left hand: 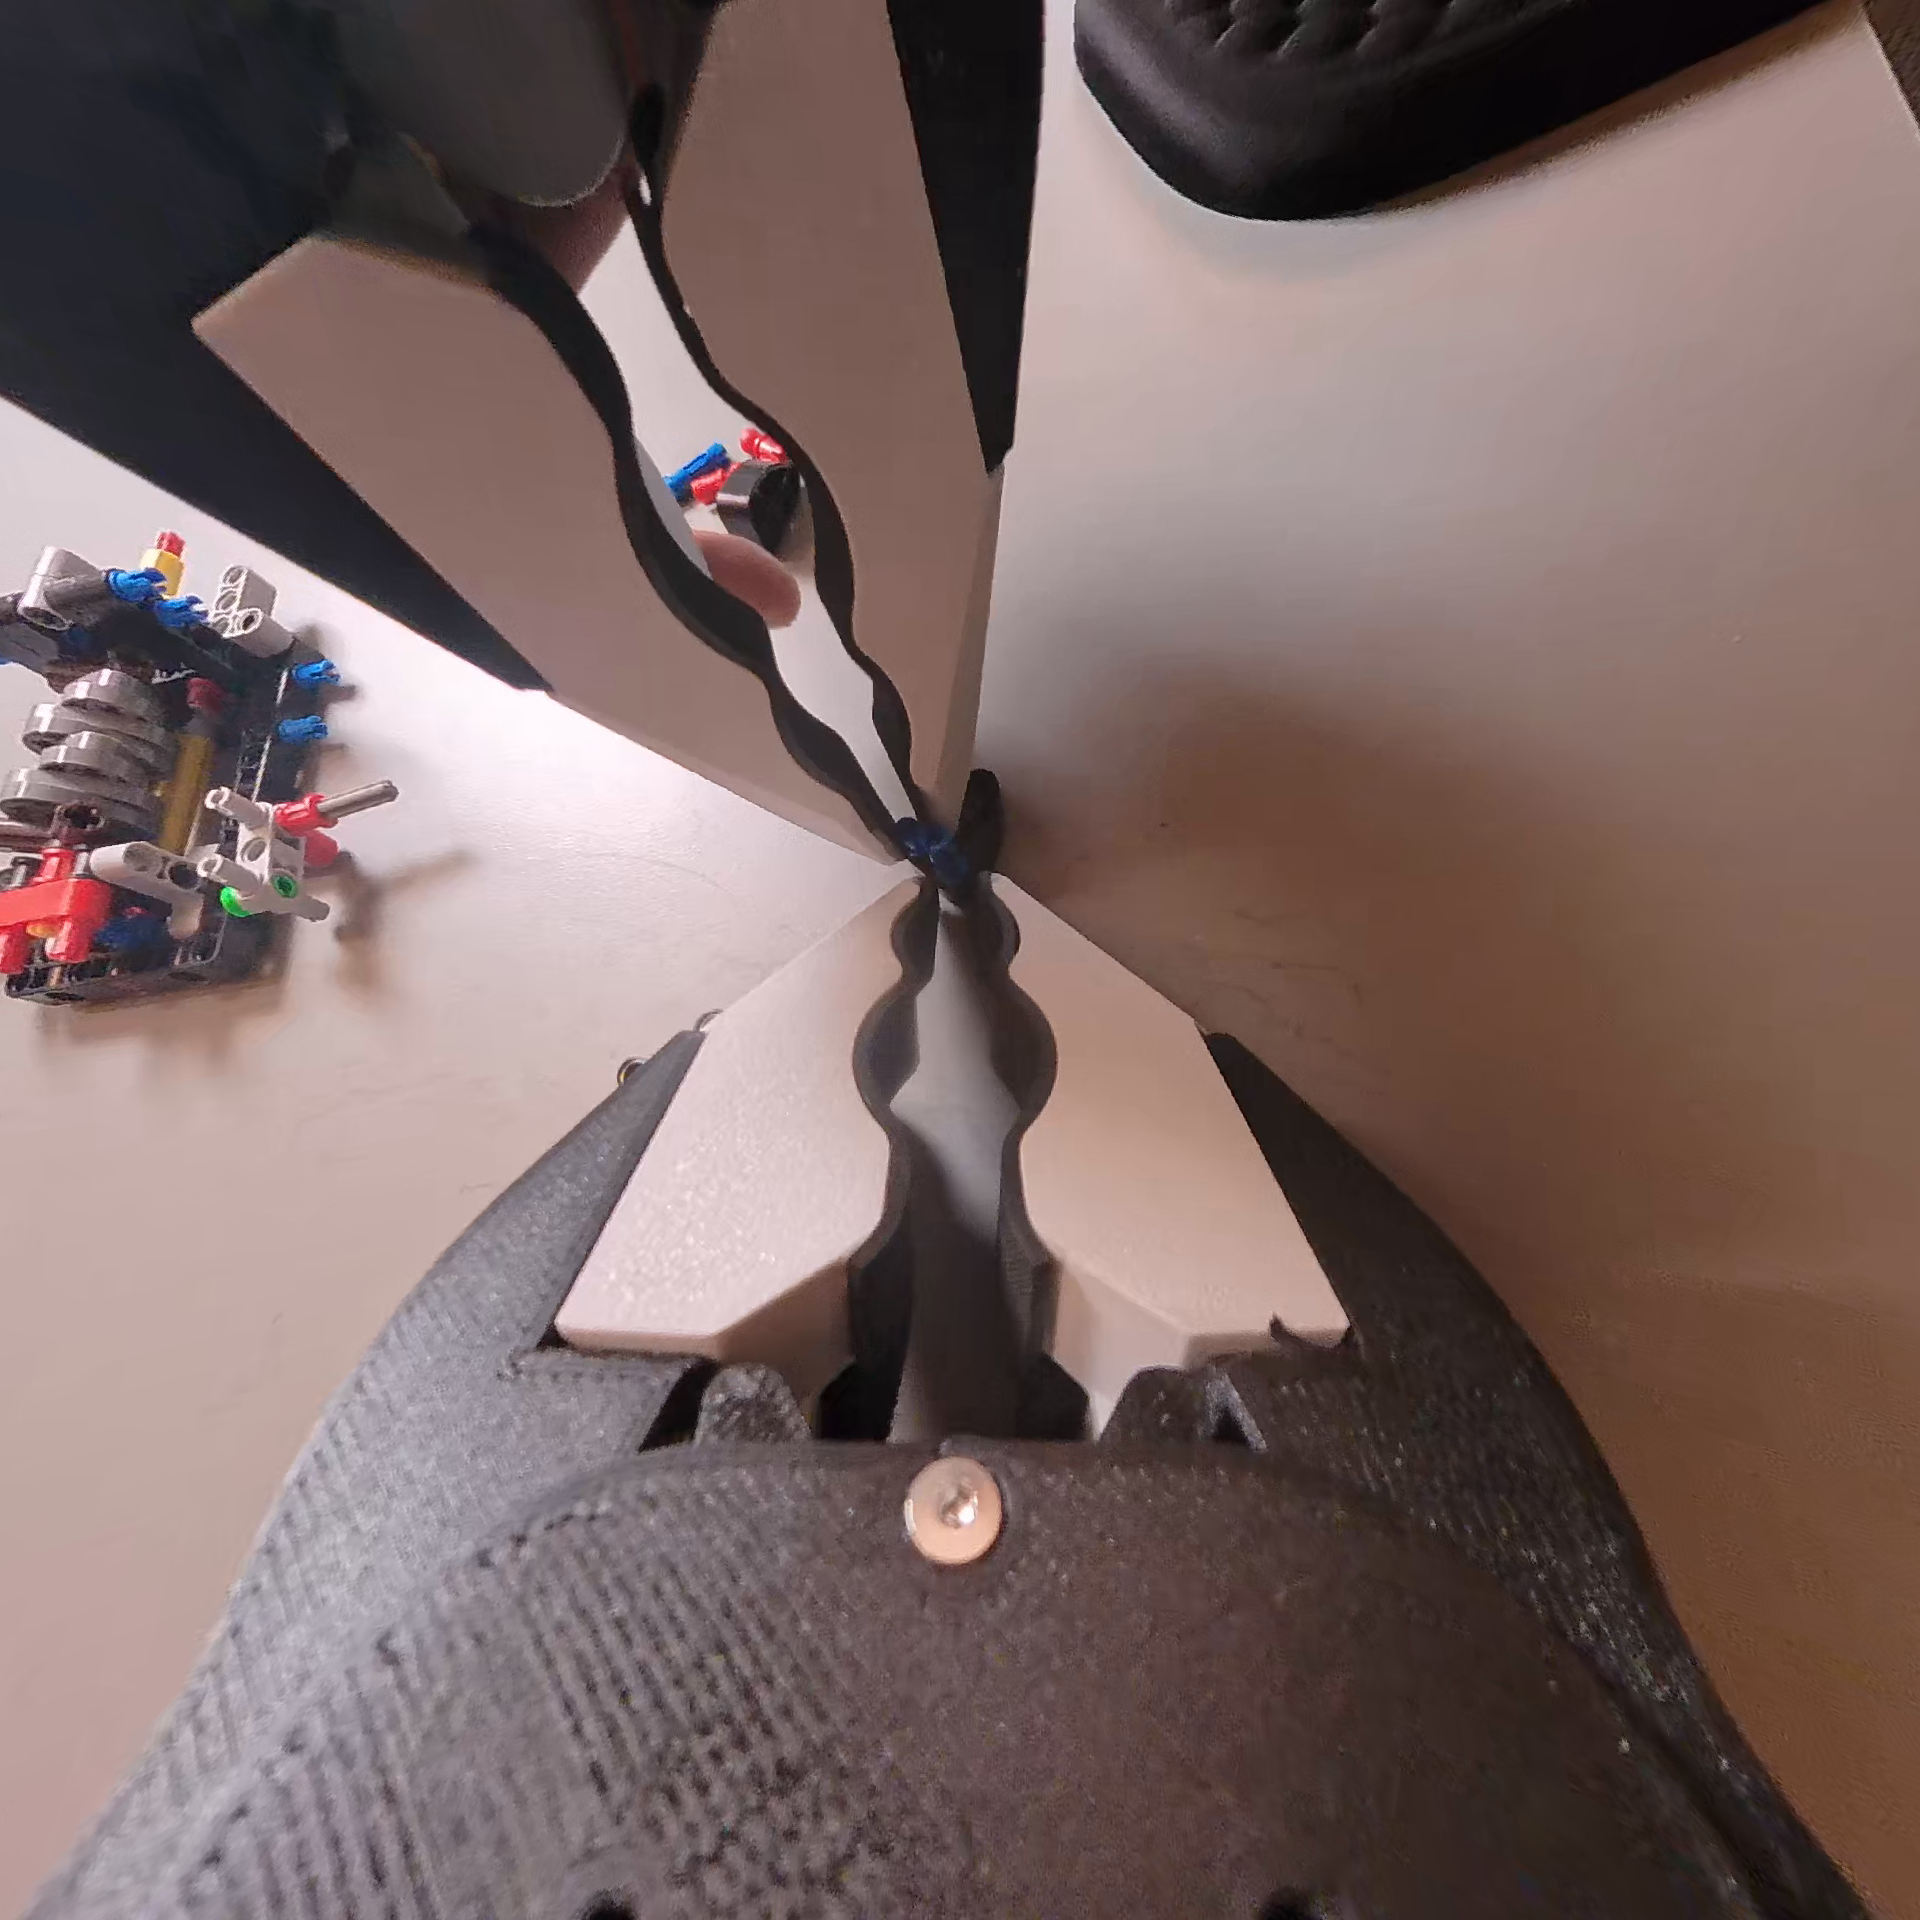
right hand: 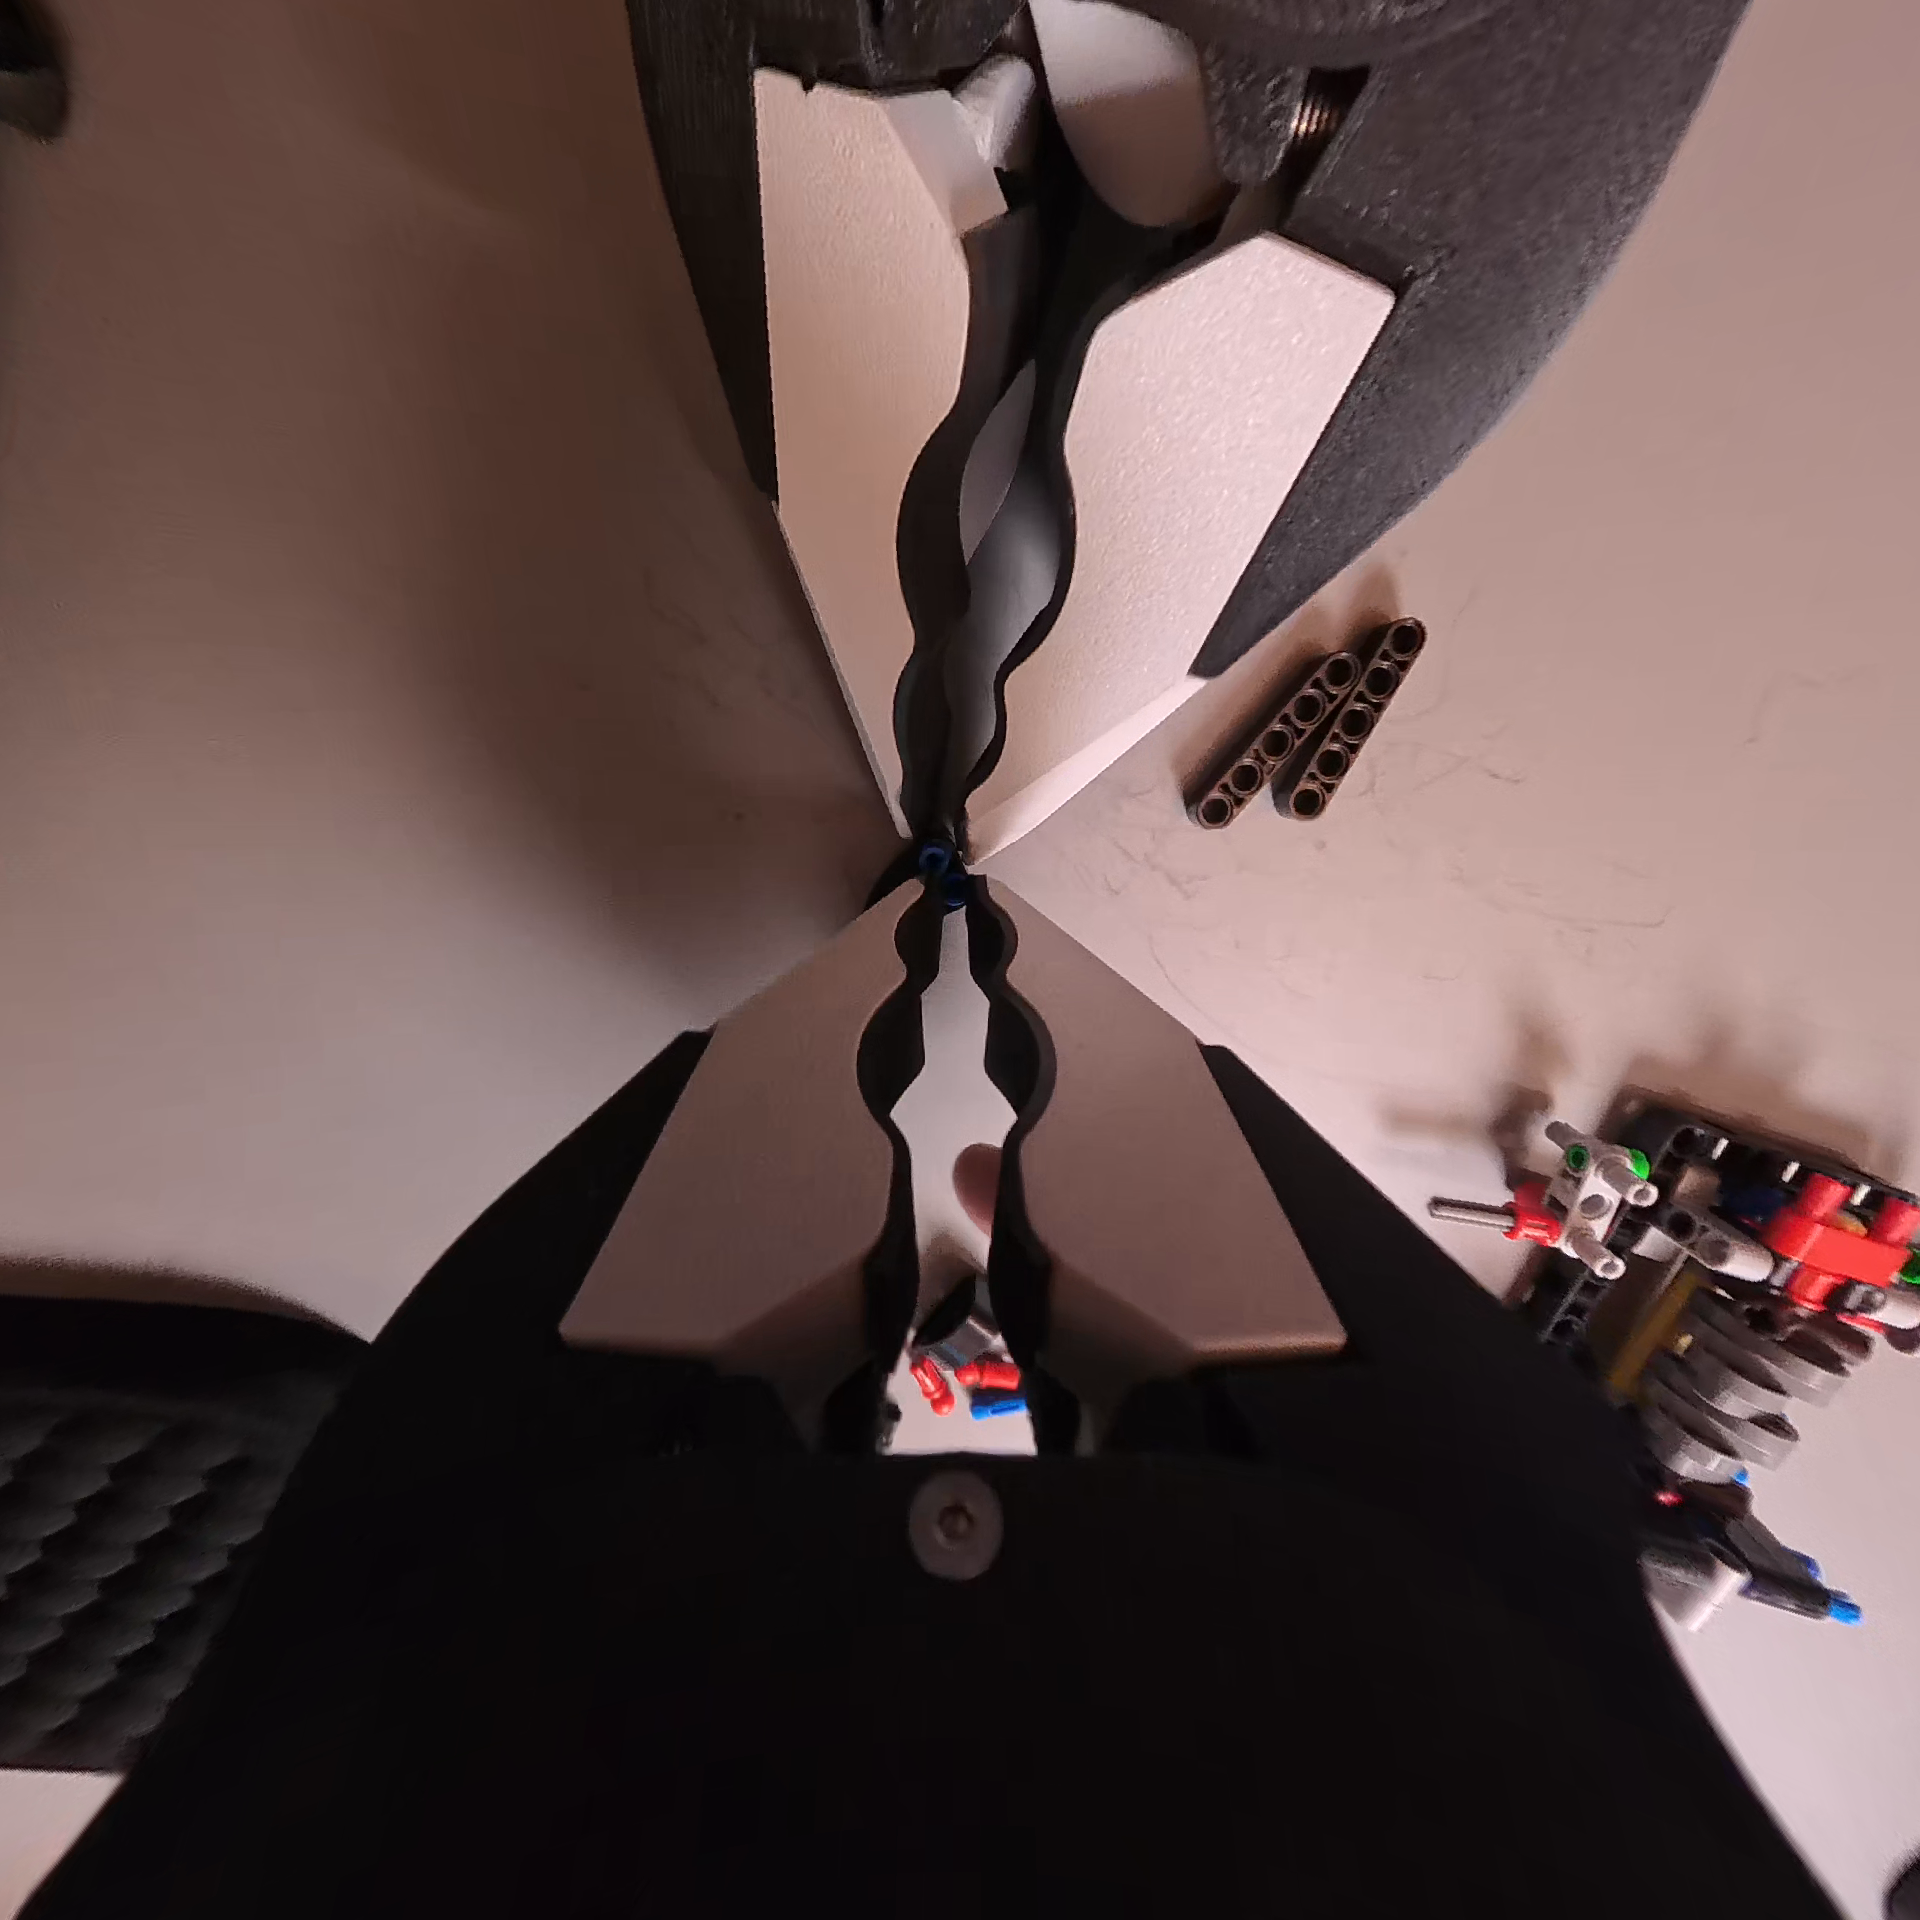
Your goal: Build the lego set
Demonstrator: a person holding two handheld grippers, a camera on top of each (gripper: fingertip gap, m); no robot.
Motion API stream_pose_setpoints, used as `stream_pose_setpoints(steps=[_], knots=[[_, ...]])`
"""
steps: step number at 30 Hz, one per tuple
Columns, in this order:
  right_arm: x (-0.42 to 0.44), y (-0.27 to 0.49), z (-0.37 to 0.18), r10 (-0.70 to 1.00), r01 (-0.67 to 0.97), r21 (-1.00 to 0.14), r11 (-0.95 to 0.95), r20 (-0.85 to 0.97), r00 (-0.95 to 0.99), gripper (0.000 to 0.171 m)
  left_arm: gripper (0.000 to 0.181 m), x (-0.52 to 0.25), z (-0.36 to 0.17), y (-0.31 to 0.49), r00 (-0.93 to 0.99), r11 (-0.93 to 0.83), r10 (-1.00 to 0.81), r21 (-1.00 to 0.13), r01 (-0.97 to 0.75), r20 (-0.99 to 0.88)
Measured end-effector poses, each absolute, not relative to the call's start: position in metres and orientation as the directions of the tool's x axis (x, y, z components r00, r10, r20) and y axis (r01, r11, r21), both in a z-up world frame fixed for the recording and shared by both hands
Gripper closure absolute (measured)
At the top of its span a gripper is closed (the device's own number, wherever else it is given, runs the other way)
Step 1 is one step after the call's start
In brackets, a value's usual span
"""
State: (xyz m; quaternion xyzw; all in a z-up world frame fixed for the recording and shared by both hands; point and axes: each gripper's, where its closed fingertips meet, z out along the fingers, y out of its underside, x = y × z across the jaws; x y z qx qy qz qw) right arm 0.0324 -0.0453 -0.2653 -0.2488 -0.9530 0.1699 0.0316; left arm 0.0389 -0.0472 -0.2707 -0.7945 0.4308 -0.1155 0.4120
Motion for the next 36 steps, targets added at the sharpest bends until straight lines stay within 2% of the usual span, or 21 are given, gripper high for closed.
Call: stream_pose_setpoints(steps=[3,4,5,7,12,17,23,26,29,36], knots=[[0.031,-0.046,-0.264,0.51,0.467,-0.386,0.796,0.011,-0.86,0.168,0.176,0.039,-0.271,-0.048,0.601,-0.291,-0.782,-0.755,-0.588,-0.167],[0.032,-0.045,-0.264,0.525,0.477,-0.404,0.781,0.011,-0.851,0.162,0.181,0.038,-0.271,-0.048,0.603,-0.291,-0.78,-0.754,-0.589,-0.17],[0.035,-0.043,-0.267,0.538,0.491,-0.408,0.769,0.0,-0.843,0.148,0.181,0.038,-0.271,-0.047,0.605,-0.29,-0.776,-0.751,-0.593,-0.178],[0.036,-0.042,-0.266,0.561,0.497,-0.457,0.738,0.007,-0.828,0.141,0.181,0.037,-0.271,-0.047,0.606,-0.287,-0.774,-0.75,-0.596,-0.185],[0.042,-0.038,-0.262,0.612,0.497,-0.542,0.677,0.041,-0.79,0.145,0.181,0.036,-0.27,-0.046,0.61,-0.289,-0.77,-0.752,-0.593,-0.185],[0.05,-0.04,-0.25,0.655,0.476,-0.631,0.612,0.066,-0.753,0.144,0.17,0.037,-0.269,-0.047,0.617,-0.301,-0.77,-0.76,-0.577,-0.163],[0.062,-0.045,-0.256,0.659,0.375,-0.663,0.649,0.242,-0.712,0.132,0.166,0.045,-0.264,-0.043,0.643,-0.335,-0.759,-0.786,-0.519,-0.101],[0.061,-0.046,-0.26,0.693,0.373,-0.695,0.615,0.25,-0.676,0.132,0.168,0.049,-0.264,-0.038,0.661,-0.375,-0.748,-0.787,-0.49,-0.055],[0.058,-0.045,-0.26,0.711,0.356,-0.717,0.599,0.272,-0.649,0.133,0.181,0.049,-0.265,-0.036,0.674,-0.393,-0.738,-0.787,-0.475,-0.038],[0.055,-0.04,-0.26,0.73,0.335,-0.735,0.589,0.307,-0.611,0.134,0.181,0.043,-0.262,-0.03,0.703,-0.444,-0.711,-0.798,-0.408,0.036]])
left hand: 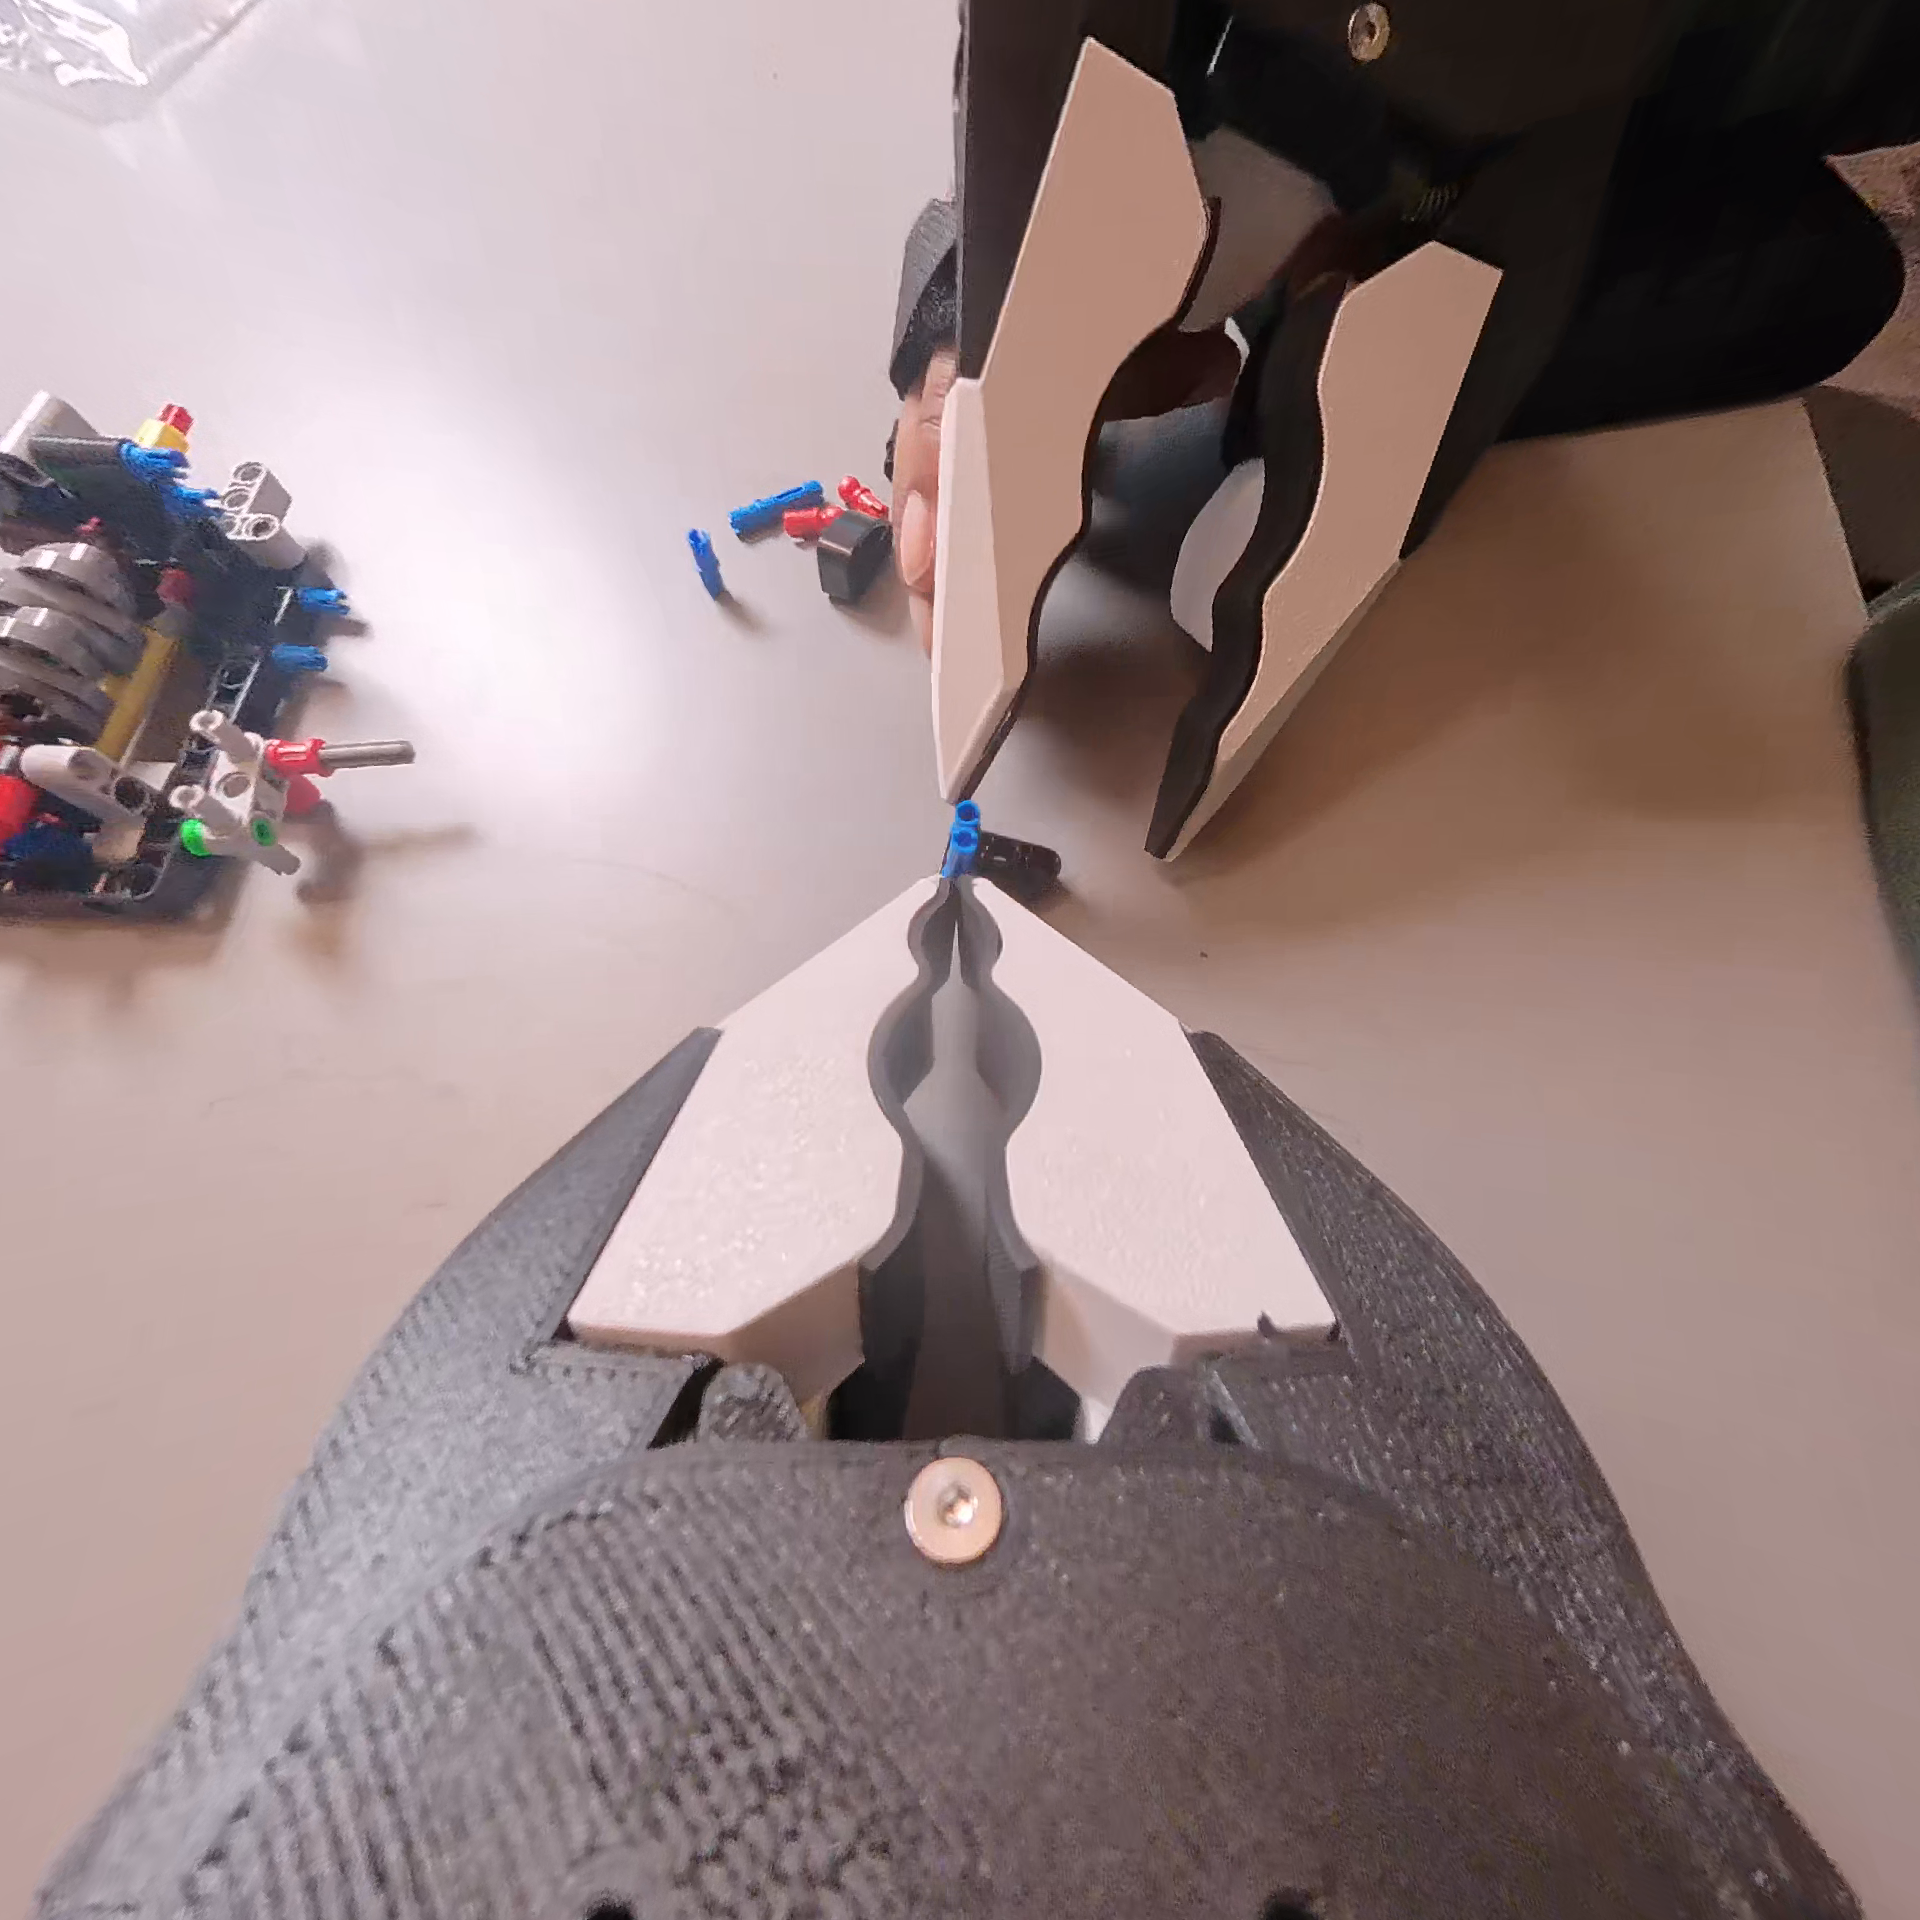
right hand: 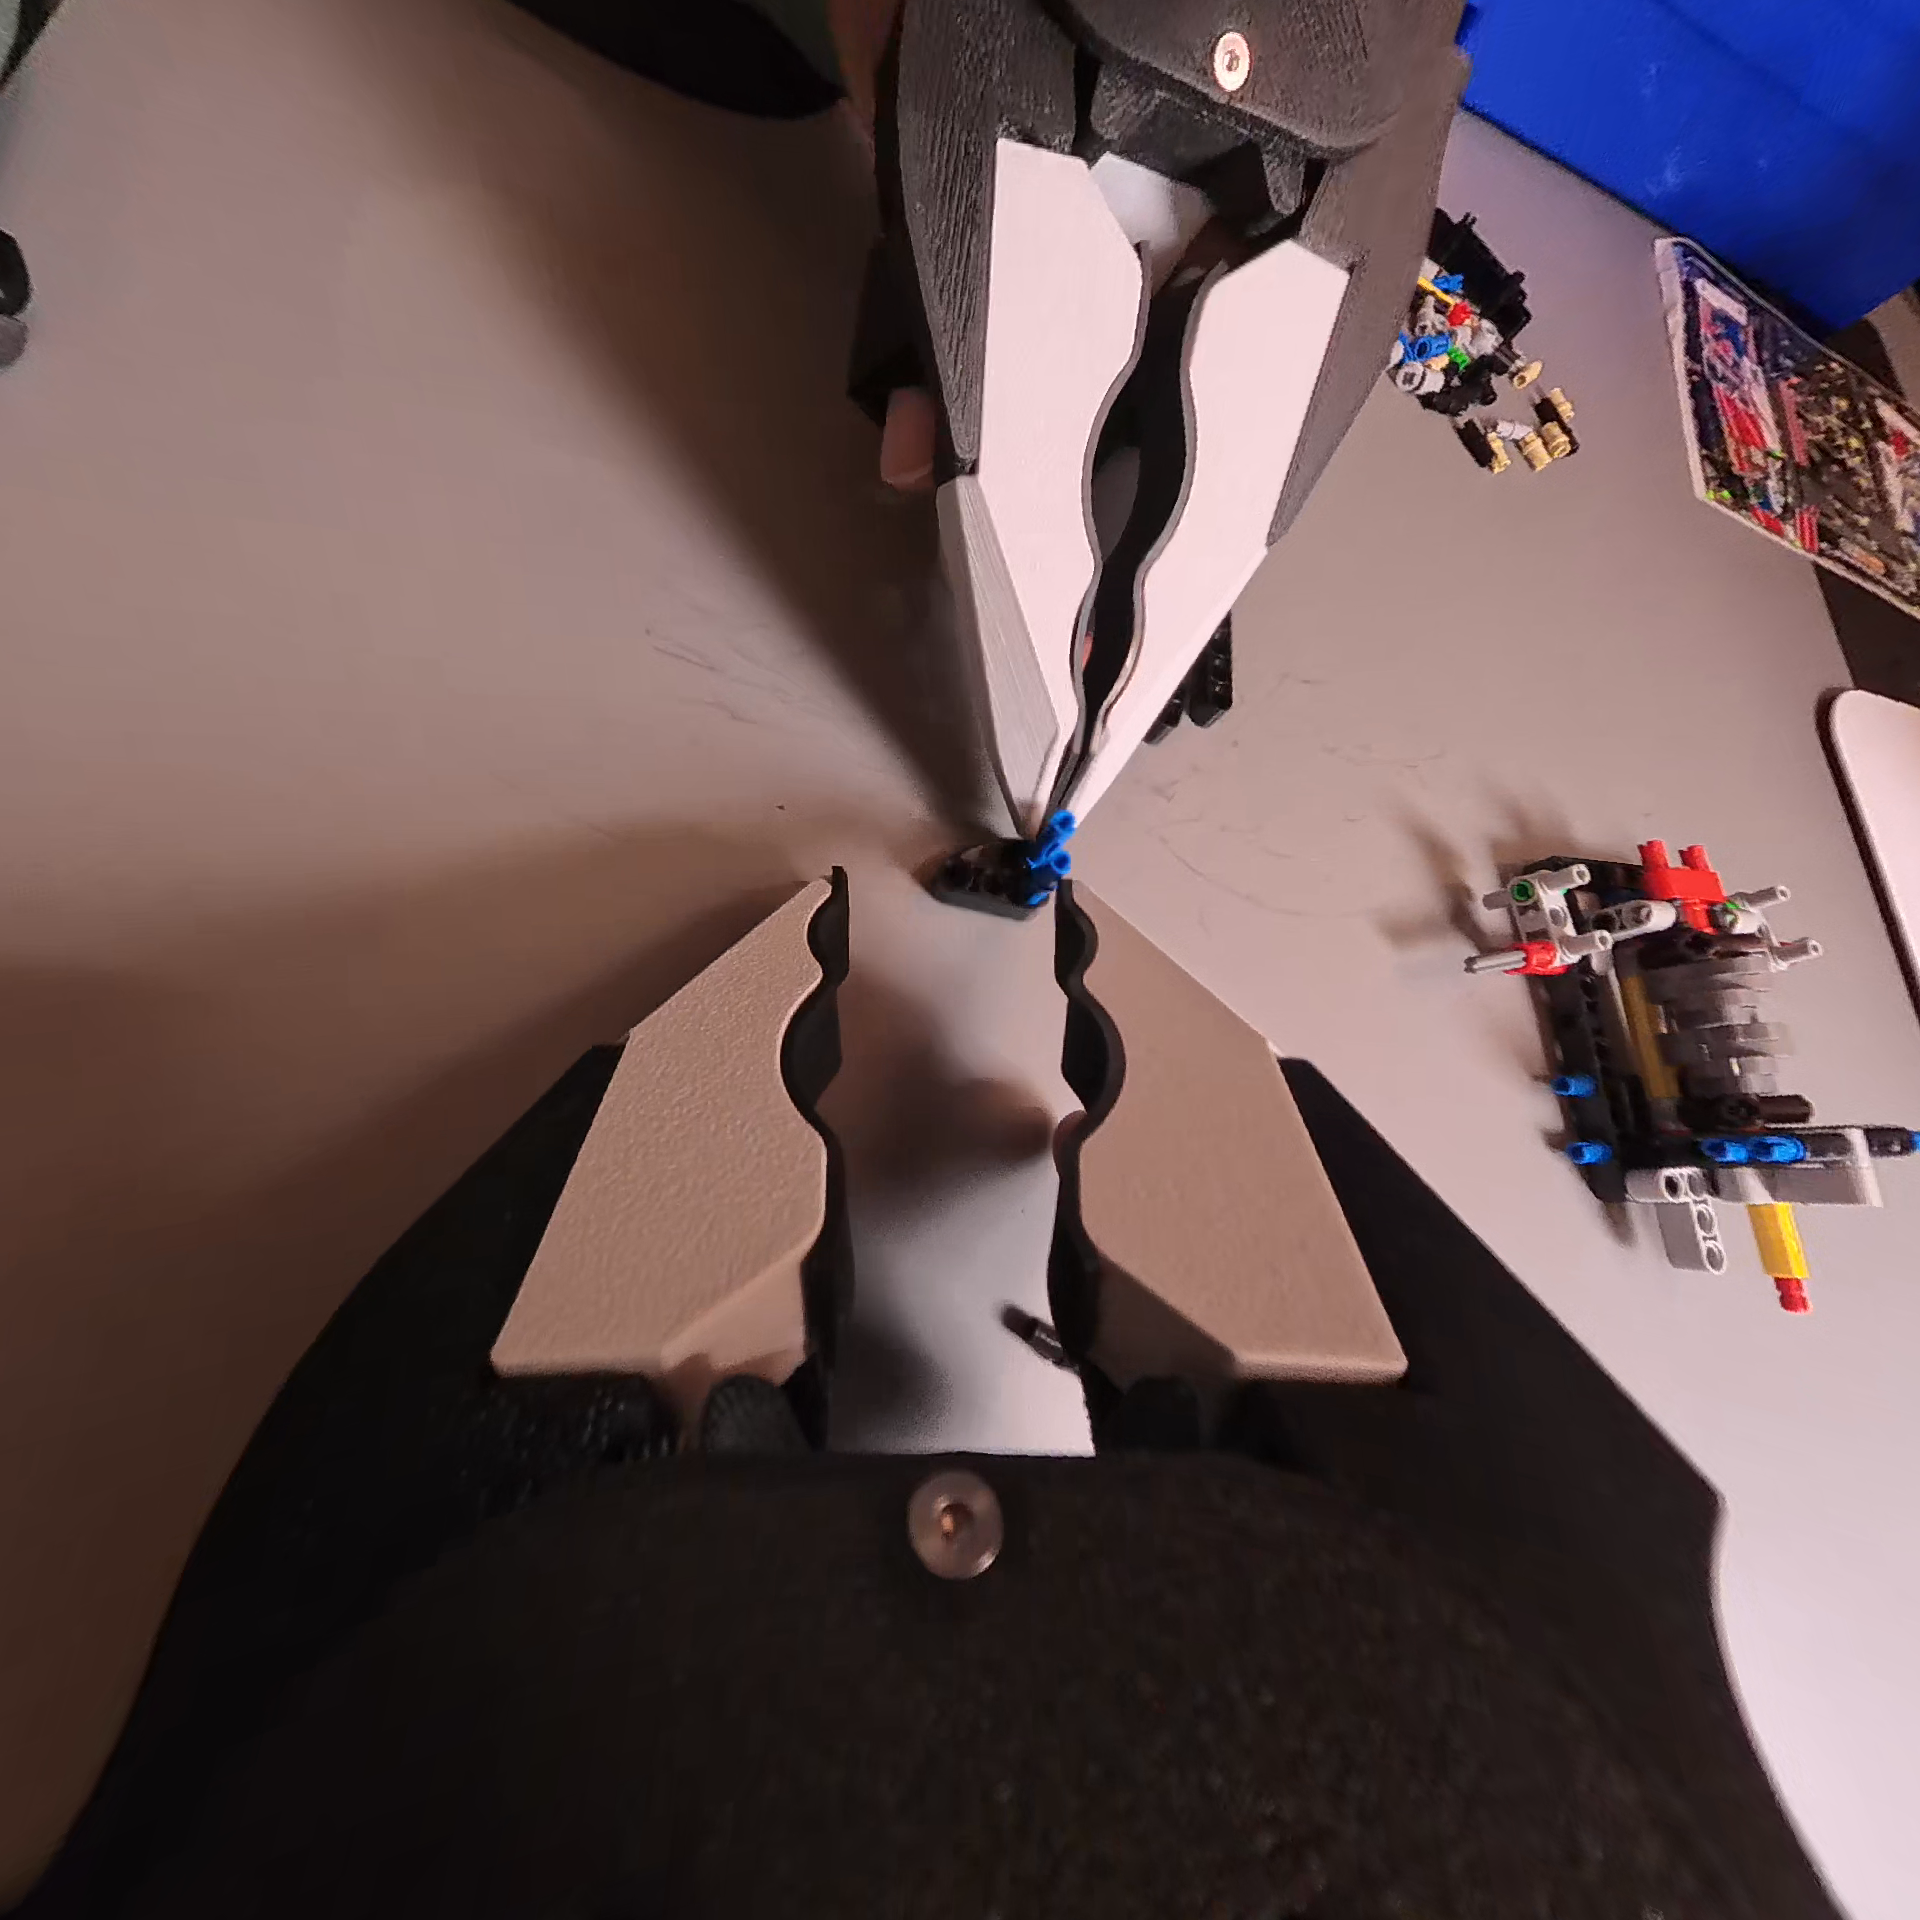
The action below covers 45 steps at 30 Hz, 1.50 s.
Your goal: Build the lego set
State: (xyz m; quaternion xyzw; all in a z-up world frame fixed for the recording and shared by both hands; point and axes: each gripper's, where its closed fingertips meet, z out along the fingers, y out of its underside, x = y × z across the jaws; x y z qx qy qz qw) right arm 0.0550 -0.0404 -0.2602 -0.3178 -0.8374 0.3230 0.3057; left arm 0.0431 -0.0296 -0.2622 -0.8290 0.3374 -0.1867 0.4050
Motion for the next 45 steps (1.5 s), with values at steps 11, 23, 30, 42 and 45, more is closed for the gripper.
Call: stream_pose_setpoints(steps=[11,23,30,42,45], knots=[[0.053,-0.035,-0.262,0.748,0.342,-0.743,0.575,0.308,-0.588,0.134,0.172,0.046,-0.26,-0.024,0.685,-0.412,-0.728,-0.807,-0.424,0.012],[0.049,-0.052,-0.215,0.59,0.006,-0.67,0.742,0.649,-0.48,0.124,0.179,0.048,-0.21,-0.043,0.383,-0.694,-0.652,-0.718,0.045,0.654],[0.047,-0.066,-0.198,0.606,-0.054,-0.703,0.709,0.647,-0.464,0.138,0.179,0.056,-0.195,-0.057,0.24,-0.718,-0.662,-0.692,0.067,0.71],[0.047,-0.065,-0.194,0.643,-0.043,-0.736,0.676,0.617,-0.454,0.152,0.179,0.058,-0.19,-0.057,0.199,-0.732,-0.647,-0.672,0.106,0.736],[0.046,-0.064,-0.191,0.666,-0.034,-0.755,0.655,0.597,-0.447,0.152,0.179,0.057,-0.187,-0.056,0.188,-0.734,-0.643,-0.667,0.126,0.743]])
